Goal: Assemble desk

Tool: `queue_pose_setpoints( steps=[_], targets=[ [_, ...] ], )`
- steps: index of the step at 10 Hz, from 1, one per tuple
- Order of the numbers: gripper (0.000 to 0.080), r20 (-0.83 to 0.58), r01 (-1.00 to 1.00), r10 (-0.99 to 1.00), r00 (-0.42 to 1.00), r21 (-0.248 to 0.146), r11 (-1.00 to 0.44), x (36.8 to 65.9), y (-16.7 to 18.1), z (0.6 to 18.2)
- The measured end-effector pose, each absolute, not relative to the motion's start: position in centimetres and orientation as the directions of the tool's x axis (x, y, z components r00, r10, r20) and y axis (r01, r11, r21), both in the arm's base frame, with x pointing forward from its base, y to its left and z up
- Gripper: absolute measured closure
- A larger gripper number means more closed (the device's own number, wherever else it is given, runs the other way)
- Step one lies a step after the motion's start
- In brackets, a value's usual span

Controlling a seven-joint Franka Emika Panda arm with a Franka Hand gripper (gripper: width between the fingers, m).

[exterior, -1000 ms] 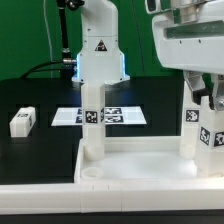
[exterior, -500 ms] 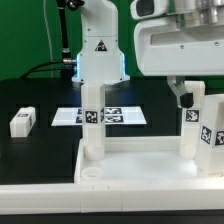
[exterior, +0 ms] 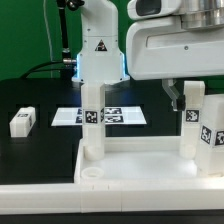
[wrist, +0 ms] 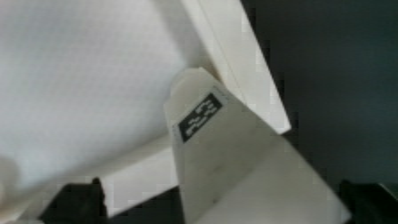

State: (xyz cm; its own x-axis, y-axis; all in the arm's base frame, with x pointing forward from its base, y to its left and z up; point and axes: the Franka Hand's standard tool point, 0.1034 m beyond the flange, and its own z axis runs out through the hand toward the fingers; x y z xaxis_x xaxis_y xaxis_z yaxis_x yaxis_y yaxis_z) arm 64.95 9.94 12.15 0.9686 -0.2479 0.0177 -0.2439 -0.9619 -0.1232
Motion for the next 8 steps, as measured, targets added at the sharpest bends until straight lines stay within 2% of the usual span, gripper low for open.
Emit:
queue_pose_setpoints(
  steps=[1,2,5,6,7,8],
  targets=[
    [0.0150,0.018,-0.047,-0.050,0.999,-0.113,-0.993,64.76,10.35,12.17],
    [0.0150,0.017,0.060,0.058,0.998,-0.116,-0.991,64.48,10.87,12.01],
    [0.0150,0.028,0.095,0.092,0.995,-0.116,-0.989,64.59,10.94,12.01],
    [0.0279,0.025,0.066,0.064,0.998,-0.117,-0.991,64.59,10.96,12.01],
    [0.0279,0.023,0.054,0.052,0.998,-0.118,-0.992,64.59,10.94,12.01],
    [0.0434,0.015,-0.019,-0.021,1.000,-0.120,-0.993,64.59,10.93,12.01]
  ],
)
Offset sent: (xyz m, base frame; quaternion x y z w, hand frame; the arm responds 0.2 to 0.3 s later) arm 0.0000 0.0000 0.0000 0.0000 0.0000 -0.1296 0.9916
